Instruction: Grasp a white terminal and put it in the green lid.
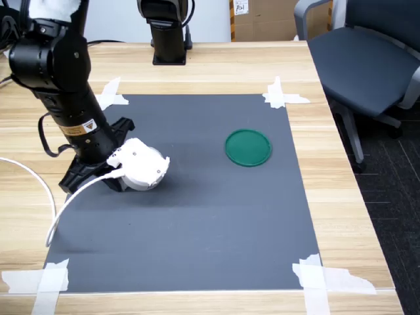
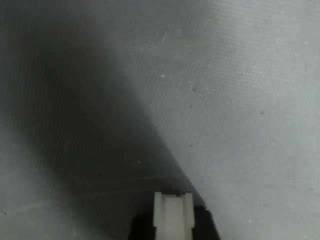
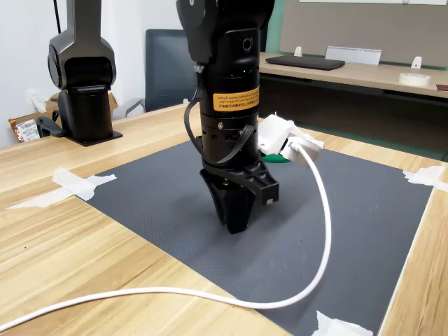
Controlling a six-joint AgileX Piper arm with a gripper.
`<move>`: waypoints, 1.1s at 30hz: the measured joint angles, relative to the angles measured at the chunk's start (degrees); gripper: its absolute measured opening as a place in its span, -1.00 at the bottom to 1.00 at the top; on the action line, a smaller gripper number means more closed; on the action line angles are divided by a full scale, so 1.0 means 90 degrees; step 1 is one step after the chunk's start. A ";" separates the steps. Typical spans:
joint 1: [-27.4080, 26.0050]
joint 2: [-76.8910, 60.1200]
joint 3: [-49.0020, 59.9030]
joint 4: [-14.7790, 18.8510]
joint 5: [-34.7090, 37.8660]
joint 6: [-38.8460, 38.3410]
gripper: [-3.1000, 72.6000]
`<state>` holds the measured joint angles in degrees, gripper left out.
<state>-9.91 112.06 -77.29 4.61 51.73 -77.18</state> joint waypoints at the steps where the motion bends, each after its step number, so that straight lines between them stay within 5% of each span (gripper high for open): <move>1: 0.0000 -0.0032 0.0000 0.0014 0.0023 0.0030 -0.72; 17: 0.0007 -0.1790 0.0000 0.0974 0.1378 0.0653 -0.72; 25: 0.0813 -0.2369 0.0000 0.0374 0.1713 0.1693 -0.72; 33: 0.1696 -0.2796 0.0002 0.0332 0.1740 0.2948 -0.72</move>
<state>5.35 86.90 -77.27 7.59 67.39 -50.65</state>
